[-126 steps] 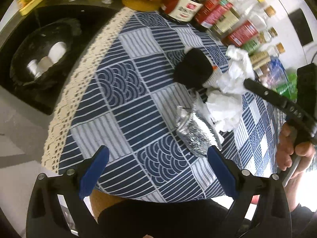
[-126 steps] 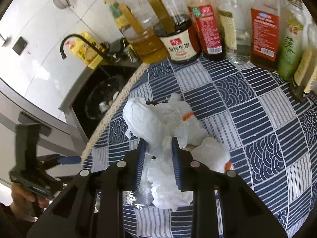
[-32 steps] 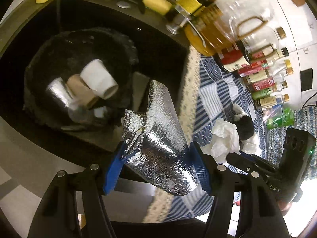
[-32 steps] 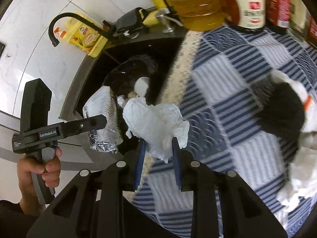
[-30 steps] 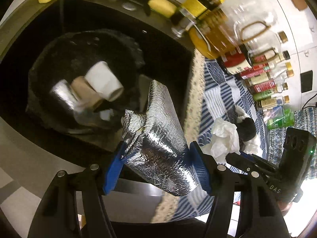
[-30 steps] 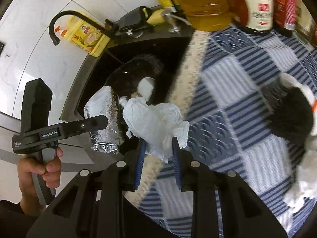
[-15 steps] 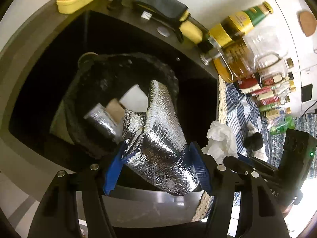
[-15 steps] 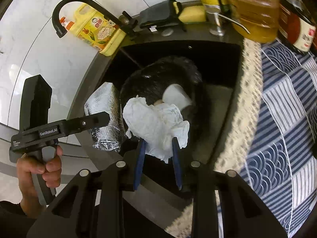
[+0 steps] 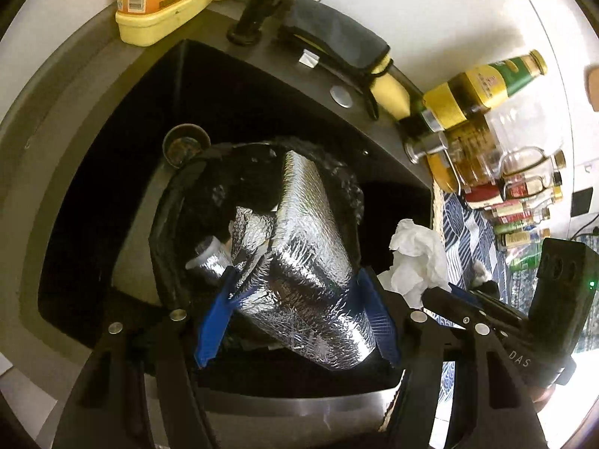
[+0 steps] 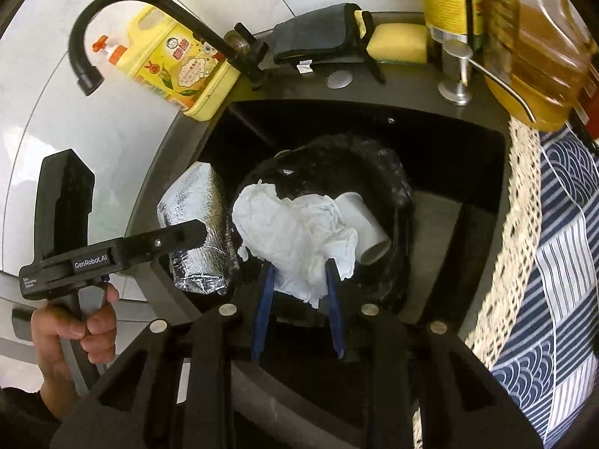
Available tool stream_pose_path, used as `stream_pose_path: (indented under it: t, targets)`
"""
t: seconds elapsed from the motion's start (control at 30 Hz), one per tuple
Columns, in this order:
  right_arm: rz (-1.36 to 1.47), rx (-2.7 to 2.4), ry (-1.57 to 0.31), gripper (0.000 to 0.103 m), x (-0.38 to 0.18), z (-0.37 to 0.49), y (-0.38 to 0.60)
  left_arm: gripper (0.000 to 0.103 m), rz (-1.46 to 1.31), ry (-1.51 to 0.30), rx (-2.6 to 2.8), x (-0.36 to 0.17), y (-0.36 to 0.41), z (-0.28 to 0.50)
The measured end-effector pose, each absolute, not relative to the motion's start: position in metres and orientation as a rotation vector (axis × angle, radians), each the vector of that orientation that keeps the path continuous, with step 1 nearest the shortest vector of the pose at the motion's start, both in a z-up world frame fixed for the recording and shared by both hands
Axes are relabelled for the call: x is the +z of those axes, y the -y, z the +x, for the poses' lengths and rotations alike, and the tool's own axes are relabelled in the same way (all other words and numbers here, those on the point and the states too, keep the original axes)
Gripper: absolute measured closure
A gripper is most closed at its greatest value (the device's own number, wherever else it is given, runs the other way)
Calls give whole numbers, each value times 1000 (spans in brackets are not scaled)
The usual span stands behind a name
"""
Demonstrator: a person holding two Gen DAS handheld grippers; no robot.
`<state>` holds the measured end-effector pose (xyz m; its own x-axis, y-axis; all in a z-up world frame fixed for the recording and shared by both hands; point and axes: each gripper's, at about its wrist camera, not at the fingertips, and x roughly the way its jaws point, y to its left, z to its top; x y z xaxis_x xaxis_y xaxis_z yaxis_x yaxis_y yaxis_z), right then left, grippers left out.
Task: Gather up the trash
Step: 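Open both tools to drop the tissue and foil bundle into the bag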
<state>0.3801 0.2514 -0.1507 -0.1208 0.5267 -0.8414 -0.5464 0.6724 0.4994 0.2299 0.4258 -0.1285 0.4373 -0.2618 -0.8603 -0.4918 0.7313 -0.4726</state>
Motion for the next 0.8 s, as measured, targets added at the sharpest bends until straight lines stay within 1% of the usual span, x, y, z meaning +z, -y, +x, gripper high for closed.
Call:
stream_pose_path:
  t: [0.2, 0.27, 0.3, 0.33, 0.37, 0.43, 0.47, 0.5, 0.8]
  targets:
    - [-44, 911, -1448, 73, -159, 390, -268, 39, -810, -1163, 165, -142, -438, 239]
    - [-42, 908, -1458, 69, -162, 394, -271, 38, -829, -1171, 168, -146, -441, 240]
    - [-39, 909, -1464, 68, -163, 395, -272, 37, -843, -1182, 170, -150, -443, 240]
    - [-39, 906, -1470, 63, -164, 396, -273, 37, -863, -1193, 173, -154, -445, 241]
    - [-37, 897, -1477, 62, -165, 398, -273, 36, -879, -1194, 176, -156, -446, 240]
    - [-34, 888, -1484, 62, -168, 400, -273, 34, -885, -1207, 182, -161, -447, 240]
    - [-31, 890, -1488, 62, -168, 401, -273, 30, -885, -1211, 185, -162, -447, 239]
    - [-30, 889, -1489, 62, -168, 401, -273, 25, -887, -1217, 191, -163, -447, 239]
    - [-14, 882, -1475, 62, -161, 400, -264, 24, -870, -1202, 185, -156, -440, 239]
